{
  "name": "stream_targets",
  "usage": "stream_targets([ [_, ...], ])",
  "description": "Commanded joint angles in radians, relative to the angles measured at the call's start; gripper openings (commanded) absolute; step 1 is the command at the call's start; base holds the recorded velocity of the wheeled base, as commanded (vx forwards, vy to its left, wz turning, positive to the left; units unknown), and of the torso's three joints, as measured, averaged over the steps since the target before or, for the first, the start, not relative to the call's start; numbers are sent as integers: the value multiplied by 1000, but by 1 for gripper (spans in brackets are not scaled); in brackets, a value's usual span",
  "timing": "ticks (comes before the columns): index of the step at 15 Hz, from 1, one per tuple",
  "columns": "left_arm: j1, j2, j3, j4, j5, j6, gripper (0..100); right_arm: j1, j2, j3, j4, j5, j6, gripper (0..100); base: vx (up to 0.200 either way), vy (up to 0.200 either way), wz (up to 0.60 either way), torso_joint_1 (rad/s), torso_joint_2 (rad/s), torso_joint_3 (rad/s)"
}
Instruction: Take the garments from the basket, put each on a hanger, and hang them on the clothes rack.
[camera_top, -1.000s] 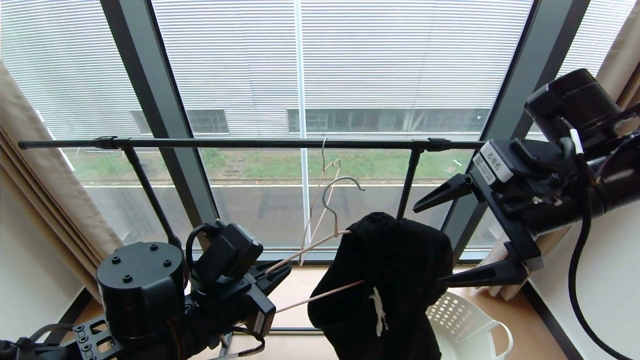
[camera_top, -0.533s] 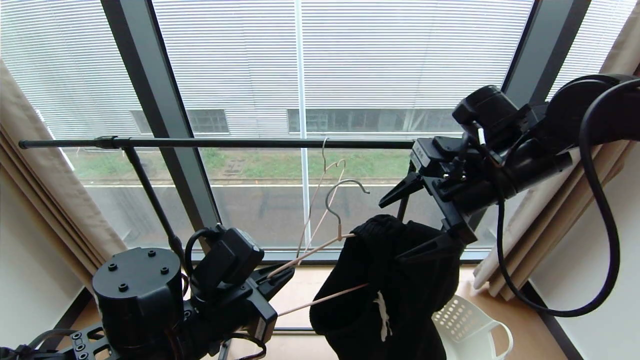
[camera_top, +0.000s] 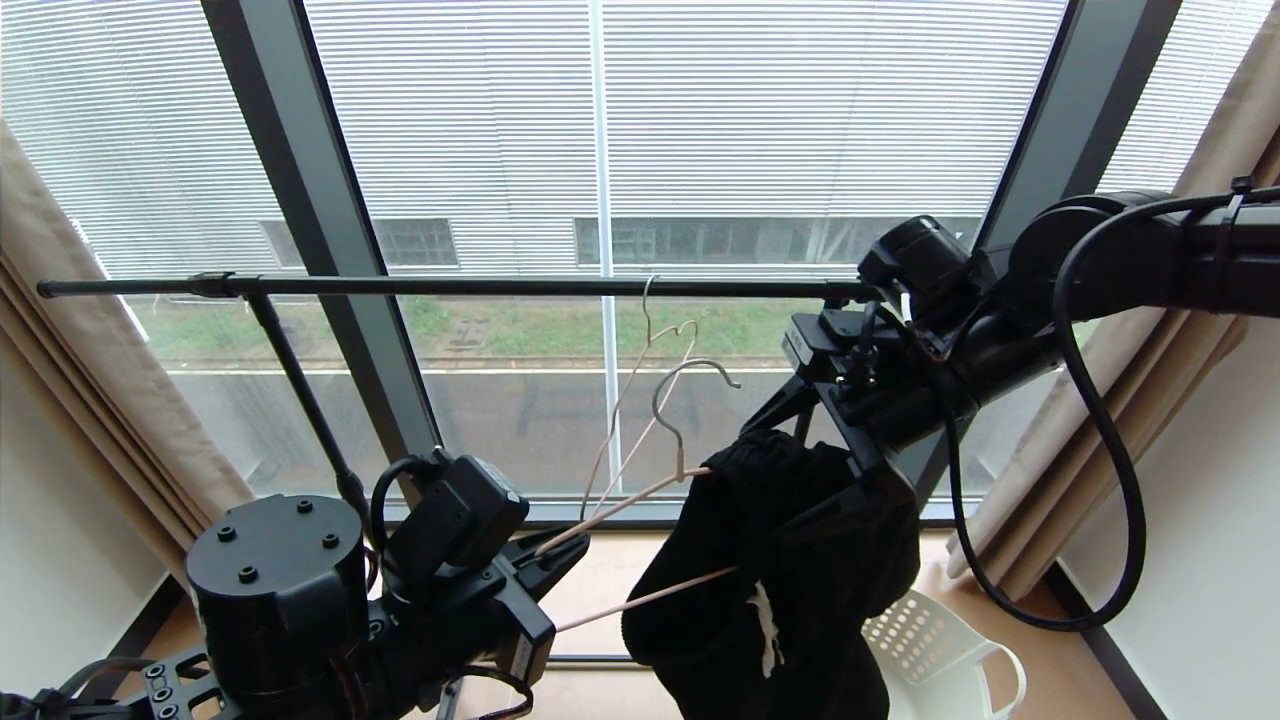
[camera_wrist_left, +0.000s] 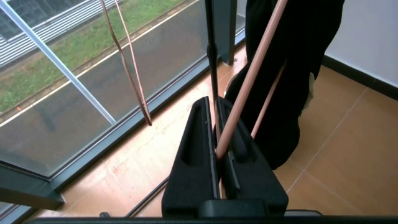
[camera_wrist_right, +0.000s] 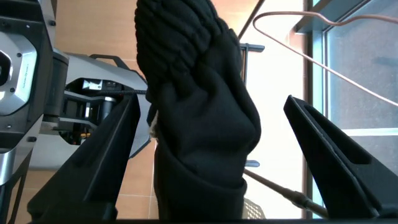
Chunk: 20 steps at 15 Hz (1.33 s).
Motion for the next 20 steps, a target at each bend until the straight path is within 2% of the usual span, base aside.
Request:
stream_targets([
  [1, 0, 2, 0, -2, 0, 0, 0, 2, 14, 1, 0, -1, 0, 100, 0, 0, 0, 0, 0, 0],
  [2, 0, 2, 0, -2, 0, 0, 0, 3, 13, 1, 0, -1, 0, 0, 0, 0, 0, 0, 0, 0],
  [13, 8, 11, 24, -18, -3, -3, 0, 16, -9, 7, 19, -1, -2, 0, 0, 0, 0, 0, 0, 0],
  [14, 8, 13, 21, -18, -3, -5, 100, 16, -12, 13, 23, -1, -2, 0, 0, 0, 0, 0, 0, 0],
  [20, 26, -12, 41, -35, -3, -19, 100, 14, -52, 51, 28, -1, -7, 0, 0, 0, 0, 0, 0, 0],
])
